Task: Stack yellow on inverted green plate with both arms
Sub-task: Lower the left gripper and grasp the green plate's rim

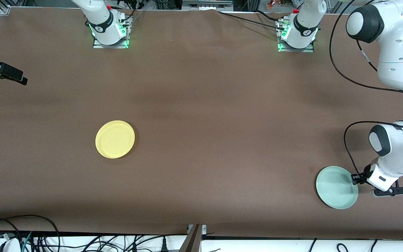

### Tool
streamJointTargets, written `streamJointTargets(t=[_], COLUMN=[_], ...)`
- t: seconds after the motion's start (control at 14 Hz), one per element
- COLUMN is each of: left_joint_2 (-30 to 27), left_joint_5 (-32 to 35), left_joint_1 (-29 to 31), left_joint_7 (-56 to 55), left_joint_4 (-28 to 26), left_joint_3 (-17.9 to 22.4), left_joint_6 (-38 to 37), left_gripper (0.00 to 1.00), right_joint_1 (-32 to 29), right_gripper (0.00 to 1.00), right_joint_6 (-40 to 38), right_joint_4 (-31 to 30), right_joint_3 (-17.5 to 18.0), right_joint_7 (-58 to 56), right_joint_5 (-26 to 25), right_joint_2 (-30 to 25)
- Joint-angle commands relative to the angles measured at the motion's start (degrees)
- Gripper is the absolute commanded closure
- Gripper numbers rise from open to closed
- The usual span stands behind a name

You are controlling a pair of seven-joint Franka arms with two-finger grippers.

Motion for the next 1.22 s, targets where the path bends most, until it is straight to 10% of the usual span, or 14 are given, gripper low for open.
streamJointTargets(t=[0.0,0.36,1.15], left_joint_2=[0.90,0.99,-7.17], left_joint_5=[0.80,0.89,6.60], left_joint_1=[-0.23,-0.15,-2.77], left_joint_7=[0.74,1.88,2.76], left_joint_4=[1.89,1.63,0.75], left_joint_3=[0.03,0.03,-0.58], left_joint_6=[-0.68,-0.59,-4.44], left_gripper=[0.78,1.00,1.00], right_joint_1=[-0.42,-0.42,-0.33], right_gripper=[0.00,0.00,0.00], right_joint_6=[-0.47,-0.64,-0.55], right_joint_4=[0.23,0.23,0.32], right_joint_3=[-0.05,-0.05,0.04], right_joint_7=[0.28,0.28,0.28], right_joint_5=[0.34,0.43,0.43], right_joint_2=[0.01,0.19,0.19])
